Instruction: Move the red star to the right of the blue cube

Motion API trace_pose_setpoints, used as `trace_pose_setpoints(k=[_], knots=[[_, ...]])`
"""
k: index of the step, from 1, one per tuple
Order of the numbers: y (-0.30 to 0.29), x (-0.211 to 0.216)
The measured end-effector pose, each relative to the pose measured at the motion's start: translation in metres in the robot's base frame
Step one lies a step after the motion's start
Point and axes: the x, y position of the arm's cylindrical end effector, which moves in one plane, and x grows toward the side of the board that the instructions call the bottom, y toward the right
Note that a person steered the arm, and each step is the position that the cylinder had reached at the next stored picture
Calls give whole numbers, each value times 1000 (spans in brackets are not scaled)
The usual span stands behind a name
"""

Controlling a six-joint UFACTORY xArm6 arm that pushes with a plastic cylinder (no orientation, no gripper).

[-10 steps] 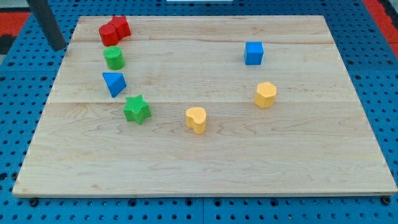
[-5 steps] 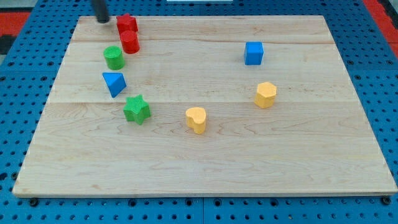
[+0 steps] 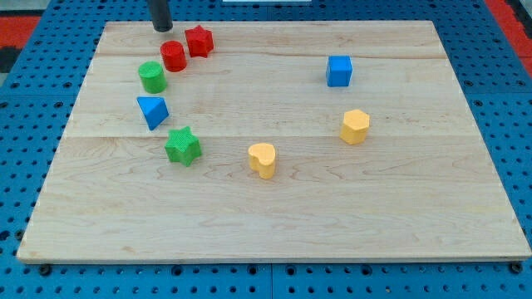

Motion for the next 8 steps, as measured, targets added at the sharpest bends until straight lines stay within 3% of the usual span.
trace_pose_setpoints(k=[2, 3, 4, 5, 7, 8], knots=[[132, 10], [54, -2], [62, 16], [115, 30], [92, 43], [136, 56]])
